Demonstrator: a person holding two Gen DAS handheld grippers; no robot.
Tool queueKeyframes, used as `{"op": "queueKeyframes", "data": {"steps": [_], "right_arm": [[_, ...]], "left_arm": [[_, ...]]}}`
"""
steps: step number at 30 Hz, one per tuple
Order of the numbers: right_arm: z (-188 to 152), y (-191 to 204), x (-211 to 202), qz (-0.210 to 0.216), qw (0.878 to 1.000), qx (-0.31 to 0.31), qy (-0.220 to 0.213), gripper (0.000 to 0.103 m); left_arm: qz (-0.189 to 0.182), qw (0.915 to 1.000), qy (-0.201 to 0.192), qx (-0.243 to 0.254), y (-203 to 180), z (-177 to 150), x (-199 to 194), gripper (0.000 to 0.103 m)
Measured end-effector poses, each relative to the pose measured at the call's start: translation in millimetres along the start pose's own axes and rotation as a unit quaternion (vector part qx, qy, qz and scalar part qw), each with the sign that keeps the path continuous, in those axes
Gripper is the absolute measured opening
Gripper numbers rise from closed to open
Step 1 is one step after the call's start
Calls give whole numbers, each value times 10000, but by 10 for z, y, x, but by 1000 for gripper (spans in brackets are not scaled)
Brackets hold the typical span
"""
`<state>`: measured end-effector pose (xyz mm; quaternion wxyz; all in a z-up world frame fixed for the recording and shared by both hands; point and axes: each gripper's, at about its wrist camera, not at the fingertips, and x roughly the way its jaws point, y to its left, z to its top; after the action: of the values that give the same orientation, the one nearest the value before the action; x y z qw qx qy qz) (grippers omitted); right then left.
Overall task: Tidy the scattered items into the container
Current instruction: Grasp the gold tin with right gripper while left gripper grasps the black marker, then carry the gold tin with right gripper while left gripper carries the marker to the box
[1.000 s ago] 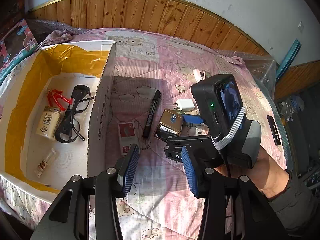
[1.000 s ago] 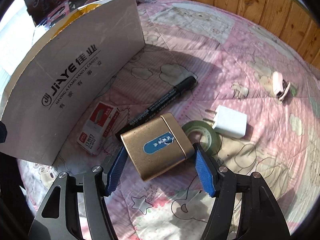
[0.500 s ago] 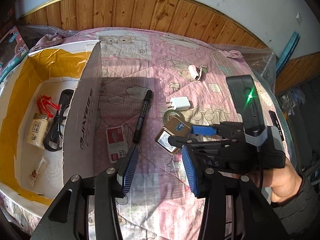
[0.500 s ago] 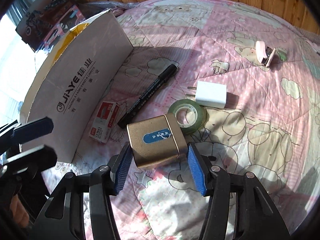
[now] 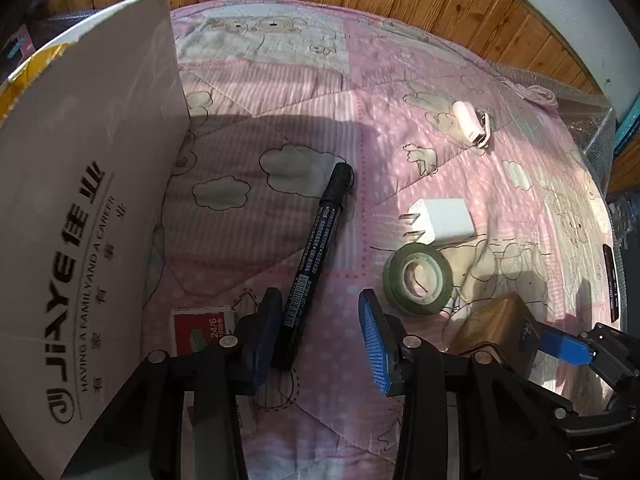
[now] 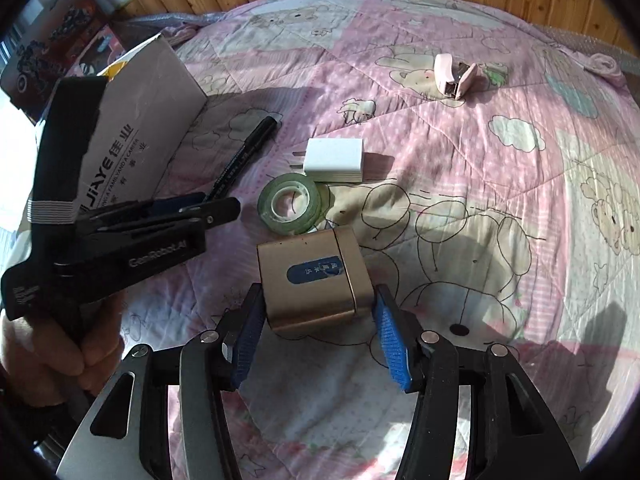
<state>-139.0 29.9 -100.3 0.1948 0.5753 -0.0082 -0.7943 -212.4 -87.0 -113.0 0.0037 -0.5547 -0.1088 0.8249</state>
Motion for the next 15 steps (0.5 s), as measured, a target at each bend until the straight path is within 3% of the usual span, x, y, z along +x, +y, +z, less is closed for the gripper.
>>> {"op": "queueKeyframes", "data": {"steps": [2, 4, 10, 15], "right_arm": [[7, -41, 50, 70, 9999, 134, 16, 57], [24, -65, 77, 120, 9997, 214, -12, 57], [39, -77, -35, 142, 9993, 260, -221, 54], [42, -174, -130, 417, 9971, 555, -316, 54]], "left_arm": [[145, 9997, -136, 149, -13, -3, 21, 20], [128, 9997, -122, 163, 2, 5, 19, 14], [24, 9999, -98, -7, 52, -52, -71, 14], [-67, 9997, -247, -8, 0, -148, -331, 14]]}}
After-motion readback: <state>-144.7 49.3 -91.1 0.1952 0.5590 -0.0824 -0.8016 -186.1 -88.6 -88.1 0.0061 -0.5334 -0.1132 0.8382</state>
